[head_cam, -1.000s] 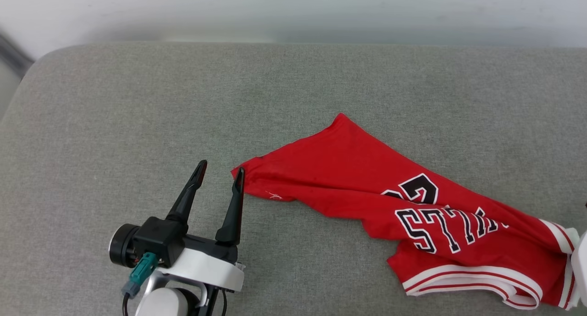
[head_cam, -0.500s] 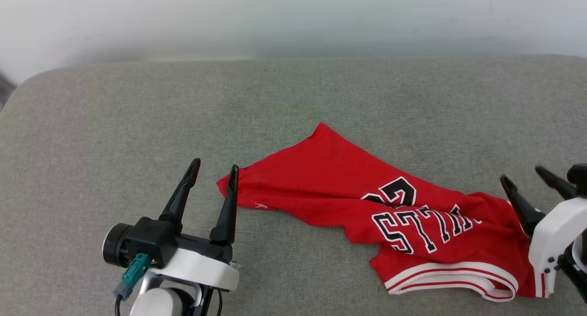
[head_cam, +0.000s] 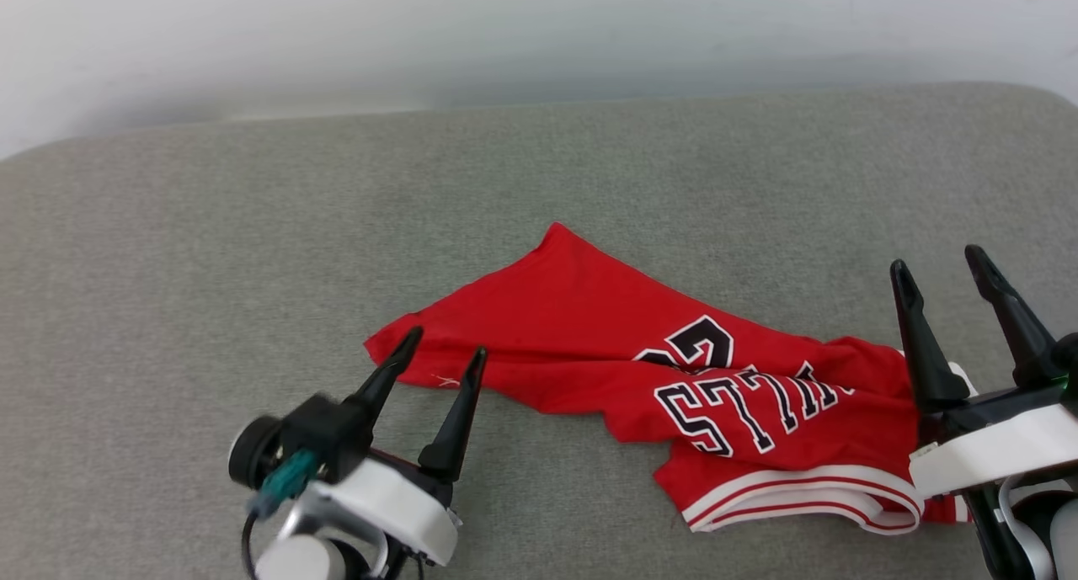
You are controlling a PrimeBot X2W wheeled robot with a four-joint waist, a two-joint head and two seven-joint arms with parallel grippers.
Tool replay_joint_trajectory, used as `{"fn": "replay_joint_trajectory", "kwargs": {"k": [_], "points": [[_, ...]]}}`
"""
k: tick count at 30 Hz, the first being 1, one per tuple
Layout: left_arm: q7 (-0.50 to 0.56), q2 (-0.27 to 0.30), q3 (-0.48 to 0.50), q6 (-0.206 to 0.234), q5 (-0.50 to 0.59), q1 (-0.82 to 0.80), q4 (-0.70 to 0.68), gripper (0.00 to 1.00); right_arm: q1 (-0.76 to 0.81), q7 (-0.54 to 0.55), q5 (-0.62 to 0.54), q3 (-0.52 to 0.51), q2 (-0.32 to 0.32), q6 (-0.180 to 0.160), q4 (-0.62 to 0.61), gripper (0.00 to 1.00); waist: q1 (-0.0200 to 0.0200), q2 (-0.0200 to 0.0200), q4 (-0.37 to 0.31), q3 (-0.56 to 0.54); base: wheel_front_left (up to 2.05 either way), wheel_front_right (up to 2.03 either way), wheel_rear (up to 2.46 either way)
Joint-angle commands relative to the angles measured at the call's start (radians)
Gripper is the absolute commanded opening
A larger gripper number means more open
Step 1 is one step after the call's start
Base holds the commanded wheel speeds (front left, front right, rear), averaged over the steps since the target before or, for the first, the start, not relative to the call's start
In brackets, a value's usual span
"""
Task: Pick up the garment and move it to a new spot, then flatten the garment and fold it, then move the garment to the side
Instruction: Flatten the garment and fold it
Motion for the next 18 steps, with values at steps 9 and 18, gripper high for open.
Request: {"fn": "replay_joint_trajectory", "kwargs": {"k": [9, 18], "points": [[0.570, 0.168, -0.104, -0.002, -0.082, -0.198, 0.029, 1.00, 0.005, -0.014, -0.046, -0.014, 0.049, 0.000, -0.042, 1.00, 0.0001, 0.0000, -0.082, 0.078, 0.00, 0.00, 0.00], [0.771, 0.196, -0.123, 0.036, -0.063, -0.267, 0.063, 1.00, 0.009, -0.027, -0.058, -0.010, 0.073, 0.000, -0.032, 1.00, 0.0001, 0.0000, -0.113, 0.150, 0.00, 0.00, 0.00]]}}
